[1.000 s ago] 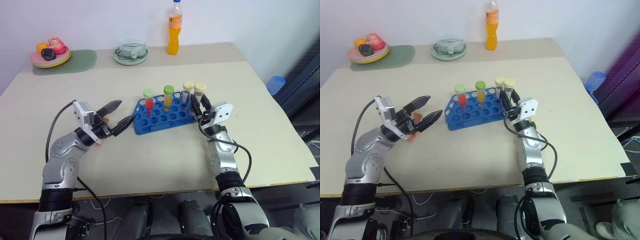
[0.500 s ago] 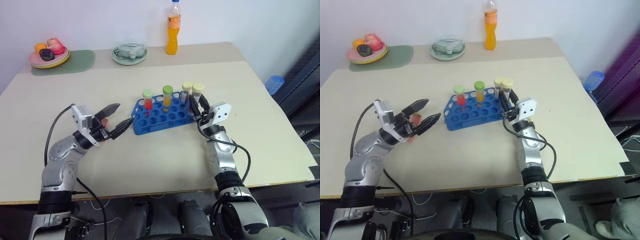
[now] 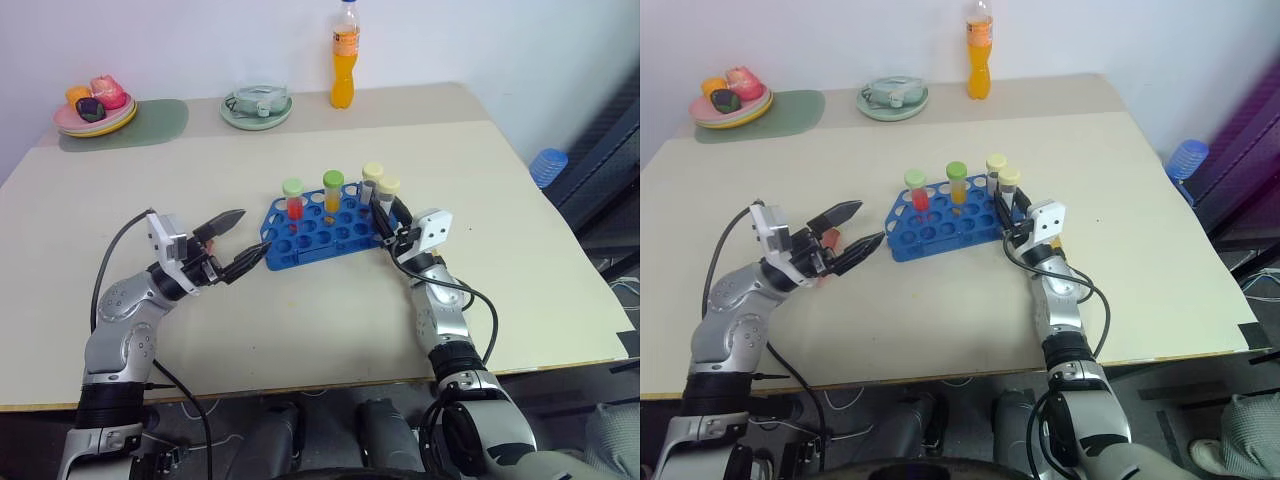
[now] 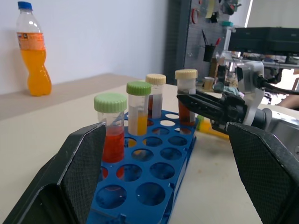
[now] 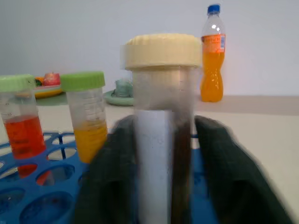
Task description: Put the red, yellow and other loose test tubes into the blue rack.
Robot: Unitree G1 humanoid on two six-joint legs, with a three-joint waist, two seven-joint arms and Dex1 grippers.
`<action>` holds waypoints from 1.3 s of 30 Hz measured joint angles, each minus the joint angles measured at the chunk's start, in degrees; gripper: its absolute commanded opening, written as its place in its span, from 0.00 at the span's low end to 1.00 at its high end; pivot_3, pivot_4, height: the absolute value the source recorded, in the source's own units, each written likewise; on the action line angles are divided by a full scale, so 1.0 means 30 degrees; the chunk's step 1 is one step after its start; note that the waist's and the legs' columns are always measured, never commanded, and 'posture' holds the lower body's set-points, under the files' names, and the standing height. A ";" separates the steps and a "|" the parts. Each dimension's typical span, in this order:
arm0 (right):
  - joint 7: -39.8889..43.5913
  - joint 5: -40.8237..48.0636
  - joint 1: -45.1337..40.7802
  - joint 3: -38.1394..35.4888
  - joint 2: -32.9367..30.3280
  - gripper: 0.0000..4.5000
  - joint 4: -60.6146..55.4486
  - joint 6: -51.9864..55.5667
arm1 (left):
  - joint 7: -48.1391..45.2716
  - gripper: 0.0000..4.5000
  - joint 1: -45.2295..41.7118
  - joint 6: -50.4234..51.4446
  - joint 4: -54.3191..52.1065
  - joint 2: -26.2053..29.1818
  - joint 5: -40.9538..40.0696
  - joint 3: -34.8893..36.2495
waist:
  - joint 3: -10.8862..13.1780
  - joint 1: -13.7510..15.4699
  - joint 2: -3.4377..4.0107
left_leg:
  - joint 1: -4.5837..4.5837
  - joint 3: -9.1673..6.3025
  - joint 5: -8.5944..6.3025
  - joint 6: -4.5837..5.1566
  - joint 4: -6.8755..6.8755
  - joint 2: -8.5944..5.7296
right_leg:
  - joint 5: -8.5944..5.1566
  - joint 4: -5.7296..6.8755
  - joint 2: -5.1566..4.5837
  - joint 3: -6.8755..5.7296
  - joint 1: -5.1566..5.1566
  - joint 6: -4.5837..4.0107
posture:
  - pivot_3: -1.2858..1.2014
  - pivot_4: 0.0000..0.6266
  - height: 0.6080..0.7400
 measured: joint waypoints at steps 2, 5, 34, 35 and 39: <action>-0.0581 -0.0619 -0.0001 0.0087 -0.0041 0.99 0.0026 -0.0420 | -0.0006 0.94 -0.0001 0.0000 0.0001 -0.0018 0.0037 -0.0007 | 0.0000 0.0036 0.0000 | -0.0001 0.0000 0.0006 -0.0010 -0.0023 0.0000 | -0.0003 -0.0008 0.0000 0.0000 -0.0008 -0.0005 | 0.52 0.24 1.00; -0.1194 -0.1333 0.0134 0.0167 -0.0511 0.99 -0.0165 -0.0527 | -0.0011 0.94 -0.0005 -0.0001 0.0001 -0.0127 0.0059 -0.0011 | 0.0001 0.0068 -0.0001 | -0.0002 -0.0002 0.0010 -0.0013 -0.0045 0.0000 | -0.0003 -0.0031 -0.0003 -0.0001 -0.0006 -0.0005 | 0.52 0.24 1.00; -0.1750 0.5607 -0.0182 -0.3078 -1.1167 0.99 -1.8982 3.6596 | -0.4418 0.94 -0.1412 -0.1287 0.1934 0.0764 0.1415 -0.2253 | 0.0018 0.0247 -0.0016 | -0.0352 -0.0012 0.0009 0.0004 -0.0055 0.0053 | 0.0039 -0.0204 -0.0024 -0.0030 -0.0179 -0.0071 | 0.52 0.24 1.00; -0.1865 0.5603 -0.0867 -0.3008 -1.1127 0.99 -1.8293 3.7278 | -0.4621 0.94 -0.1516 -0.1293 0.1933 0.0893 0.1509 -0.2359 | 0.0017 0.0254 -0.0015 | -0.0378 -0.0008 0.0011 0.0005 -0.0056 0.0052 | 0.0042 -0.0203 -0.0027 -0.0030 -0.0208 -0.0071 | 0.52 0.24 1.00; -0.2260 0.5306 -0.3178 -0.1985 -1.0679 0.99 -1.5566 3.8825 | -0.4896 0.94 -0.1924 -0.1290 0.1933 0.1066 0.1713 -0.2523 | 0.0018 0.0230 -0.0016 | -0.0412 -0.0002 0.0012 0.0003 -0.0070 0.0052 | 0.0045 -0.0199 -0.0027 -0.0030 -0.0258 -0.0068 | 0.52 0.24 1.00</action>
